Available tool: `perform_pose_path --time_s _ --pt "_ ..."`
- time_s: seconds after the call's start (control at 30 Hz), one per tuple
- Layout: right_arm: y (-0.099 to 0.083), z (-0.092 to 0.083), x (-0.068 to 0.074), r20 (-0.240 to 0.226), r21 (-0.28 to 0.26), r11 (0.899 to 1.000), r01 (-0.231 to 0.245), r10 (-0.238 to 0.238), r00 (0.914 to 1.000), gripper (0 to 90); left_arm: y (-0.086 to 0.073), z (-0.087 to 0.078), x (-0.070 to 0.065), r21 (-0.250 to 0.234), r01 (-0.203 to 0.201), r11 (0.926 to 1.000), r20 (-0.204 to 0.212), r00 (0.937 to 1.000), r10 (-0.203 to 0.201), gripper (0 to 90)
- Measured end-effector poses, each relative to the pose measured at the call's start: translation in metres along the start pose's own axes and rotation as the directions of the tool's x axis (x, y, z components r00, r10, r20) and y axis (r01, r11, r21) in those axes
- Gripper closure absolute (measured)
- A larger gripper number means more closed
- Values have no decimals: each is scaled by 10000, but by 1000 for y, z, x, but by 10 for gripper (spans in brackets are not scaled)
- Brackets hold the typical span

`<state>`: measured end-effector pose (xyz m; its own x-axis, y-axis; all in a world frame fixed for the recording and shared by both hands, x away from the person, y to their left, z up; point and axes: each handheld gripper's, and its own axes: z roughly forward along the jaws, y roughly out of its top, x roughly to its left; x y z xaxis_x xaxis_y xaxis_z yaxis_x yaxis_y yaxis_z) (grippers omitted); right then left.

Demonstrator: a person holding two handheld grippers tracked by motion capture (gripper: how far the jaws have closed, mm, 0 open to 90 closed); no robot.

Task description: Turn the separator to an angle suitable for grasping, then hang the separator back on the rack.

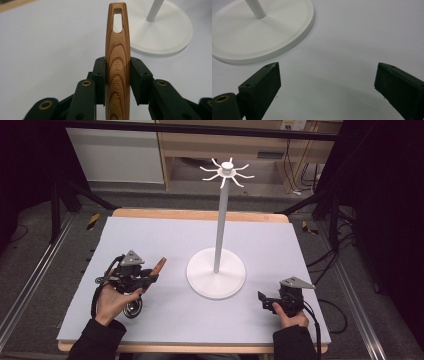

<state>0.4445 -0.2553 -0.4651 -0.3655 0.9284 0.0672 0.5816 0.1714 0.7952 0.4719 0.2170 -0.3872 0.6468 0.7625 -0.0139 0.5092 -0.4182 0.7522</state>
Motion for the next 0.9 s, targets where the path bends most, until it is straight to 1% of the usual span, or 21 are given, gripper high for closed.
perform_pose_path --time_s 0.07,0.13,0.2,0.27,0.4,0.43,0.5,0.6,0.63,0.7,0.77,0.8,0.9 --pt "0 0 0 -20 10 10000 24 -24 10000 73 0 -5 0 -286 9 9996 0 10000 -9 677" --pt "0 0 0 -3 15 10000 36 -36 10000 73 1 -9 -1 -697 82 9975 -62 9999 -87 676" --pt "0 0 0 11 -4 10000 53 -53 10000 73 1 -14 -2 -1231 203 9922 -111 9997 -218 676" --pt "0 -1 1 13 1 10000 15 -15 10000 73 2 -19 -4 -1631 260 9863 -175 9994 -293 676" --pt "0 0 0 5 2 10000 54 -54 10000 73 3 -24 -6 -2134 347 9763 -178 9991 -394 676" --pt "1 -1 1 -32 13 10000 -22 22 10000 73 3 -25 -7 -2305 394 9723 -174 9989 -446 676" --pt "1 -1 1 -36 0 10000 -20 20 10000 73 3 -28 -8 -2486 415 9677 -192 9987 -478 676" --pt "1 -1 0 -27 15 10000 10 -10 10000 72 3 -33 -8 -2885 464 9564 -243 9982 -557 676" --pt "1 -1 1 -15 11 10000 -12 12 10000 72 4 -35 -9 -3086 511 9498 -248 9978 -617 676" --pt "1 -1 0 -4 4 10000 -34 34 10000 72 5 -39 -9 -3250 565 9440 -231 9974 -677 676" --pt "1 -1 1 -2 5 10000 -17 17 10000 72 5 -42 -10 -3540 587 9334 -234 9972 -716 676" --pt "1 -1 1 -3 -3 10000 -13 13 10000 72 6 -43 -10 -3594 569 9315 -249 9972 -705 676" --pt "0 -1 1 3 -27 10000 19 -19 10000 72 10 -47 -10 -3873 603 9200 -244 9968 -756 676"
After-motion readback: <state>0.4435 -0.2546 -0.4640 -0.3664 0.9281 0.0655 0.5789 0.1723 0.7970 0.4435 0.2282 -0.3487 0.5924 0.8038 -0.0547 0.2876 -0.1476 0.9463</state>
